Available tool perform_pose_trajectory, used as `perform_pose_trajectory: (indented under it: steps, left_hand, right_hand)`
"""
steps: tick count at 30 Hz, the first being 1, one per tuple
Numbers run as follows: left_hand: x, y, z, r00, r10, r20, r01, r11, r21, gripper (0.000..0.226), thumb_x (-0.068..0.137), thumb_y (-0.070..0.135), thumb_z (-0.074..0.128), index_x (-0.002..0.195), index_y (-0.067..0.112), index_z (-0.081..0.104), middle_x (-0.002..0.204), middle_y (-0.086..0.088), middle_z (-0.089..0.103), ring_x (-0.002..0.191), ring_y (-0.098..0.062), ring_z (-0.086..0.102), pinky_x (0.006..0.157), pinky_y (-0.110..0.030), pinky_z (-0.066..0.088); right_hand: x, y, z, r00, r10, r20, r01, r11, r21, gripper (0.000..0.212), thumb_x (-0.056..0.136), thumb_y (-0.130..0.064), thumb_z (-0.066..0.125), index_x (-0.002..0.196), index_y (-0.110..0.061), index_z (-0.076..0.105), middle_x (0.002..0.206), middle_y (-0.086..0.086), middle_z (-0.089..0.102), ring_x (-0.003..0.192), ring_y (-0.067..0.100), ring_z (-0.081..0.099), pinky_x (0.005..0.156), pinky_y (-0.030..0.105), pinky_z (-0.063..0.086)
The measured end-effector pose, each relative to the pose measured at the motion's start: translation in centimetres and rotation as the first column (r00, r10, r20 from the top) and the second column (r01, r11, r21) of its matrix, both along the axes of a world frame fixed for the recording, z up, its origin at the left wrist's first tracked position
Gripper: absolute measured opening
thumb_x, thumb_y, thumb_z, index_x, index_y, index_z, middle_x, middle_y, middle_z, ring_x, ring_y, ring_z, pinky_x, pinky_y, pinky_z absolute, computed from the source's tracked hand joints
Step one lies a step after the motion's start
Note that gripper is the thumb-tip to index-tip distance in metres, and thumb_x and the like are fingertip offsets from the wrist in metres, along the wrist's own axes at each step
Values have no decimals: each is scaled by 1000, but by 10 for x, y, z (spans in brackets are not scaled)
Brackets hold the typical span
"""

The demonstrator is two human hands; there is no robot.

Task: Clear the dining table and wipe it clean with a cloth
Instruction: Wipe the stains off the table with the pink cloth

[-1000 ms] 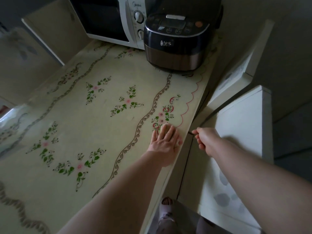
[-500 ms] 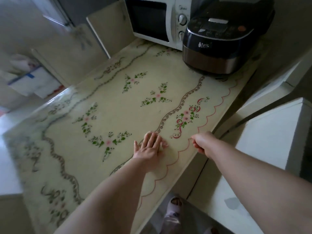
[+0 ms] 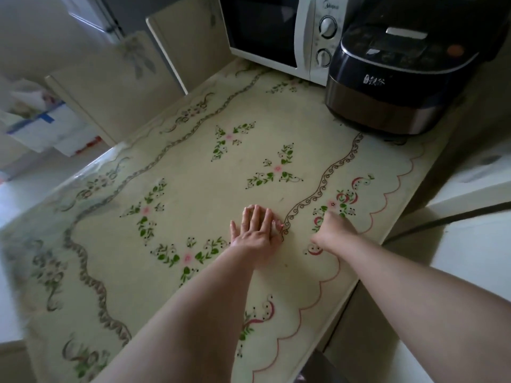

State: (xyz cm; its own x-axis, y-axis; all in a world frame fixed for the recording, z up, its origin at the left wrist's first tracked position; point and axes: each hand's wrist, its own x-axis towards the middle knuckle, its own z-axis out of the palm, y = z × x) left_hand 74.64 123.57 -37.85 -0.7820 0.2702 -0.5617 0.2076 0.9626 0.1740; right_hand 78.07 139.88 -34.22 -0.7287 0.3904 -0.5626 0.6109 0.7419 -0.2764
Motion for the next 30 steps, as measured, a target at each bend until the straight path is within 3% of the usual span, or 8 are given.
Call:
perform_pose_trajectory:
  steps: [5, 7, 11, 15, 17, 24, 28, 30]
  left_hand:
    - [-60, 21, -6, 999, -34, -35, 35, 999, 21, 65, 98, 56, 10, 152, 29, -15, 156, 1, -30, 141, -22, -34, 116, -53, -17]
    - [-82, 31, -8, 998, -40, -50, 41, 999, 21, 64, 99, 53, 12, 152, 29, -15, 157, 1, -29, 142, -23, -32, 116, -53, -17]
    - [-126, 55, -9, 996, -54, -74, 57, 998, 34, 63, 99, 52, 12, 153, 29, -11, 159, 0, -25, 143, -24, -29, 116, -53, -16]
    - [-161, 75, -11, 990, -78, -121, 82, 996, 32, 62, 100, 51, 15, 154, 28, -8, 160, -2, -22, 144, -26, -26, 115, -53, -17]
    - [-172, 80, -12, 986, -81, -142, 88, 995, 40, 62, 100, 50, 14, 154, 28, -7, 160, -2, -20, 145, -26, -25, 115, -54, -17]
    - [-177, 63, -14, 985, -62, -161, 81, 990, 113, 61, 99, 51, 12, 154, 28, -3, 161, 0, -17, 146, -22, -23, 113, -58, -17]
    - [-177, 28, -17, 985, -30, -172, 47, 994, 95, 68, 98, 57, 18, 154, 28, -5, 161, 2, -18, 146, -21, -24, 113, -57, -18]
    - [-181, 6, -17, 985, 12, -171, 5, 995, 100, 66, 99, 54, 19, 154, 28, -4, 161, 2, -18, 146, -20, -23, 114, -57, -17]
  right_hand:
    - [-25, 7, -10, 1000, 10, -23, -10, 1000, 26, 65, 82, -18, 71, 136, -3, 38, 133, 12, 51, 116, 27, 55, 91, 31, 46]
    - [-33, 10, -14, 999, 11, -49, -11, 1000, 5, 61, 86, -11, 66, 138, -5, 35, 133, 13, 50, 115, 27, 55, 93, 32, 47]
    - [-50, 13, -12, 993, 109, 37, -111, 992, 58, 45, 91, -8, 58, 131, -1, 39, 115, 11, 56, 97, 26, 60, 76, 30, 51]
    - [-59, 8, -11, 975, 148, 168, -169, 979, 117, 84, 81, -24, 75, 142, 6, 25, 121, 17, 58, 102, 26, 62, 85, 30, 54]
    - [-61, 5, -9, 974, 152, 171, -173, 978, 117, 86, 81, -27, 74, 142, 8, 24, 112, 16, 62, 95, 24, 64, 80, 29, 56]
    - [-70, -7, 2, 937, 177, 302, -240, 952, 188, 60, 78, -28, 77, 123, 1, 52, 115, 14, 60, 103, 27, 62, 85, 33, 54]
    - [-84, -35, 5, 945, 237, 224, -290, 925, 245, 20, 88, -12, 64, 107, -5, 61, 84, 7, 56, 76, 22, 56, 62, 29, 48]
    - [-91, -59, 5, 943, 296, 153, -324, 922, 213, 18, 88, -10, 64, 105, -6, 61, 90, 9, 60, 76, 22, 56, 60, 29, 45]
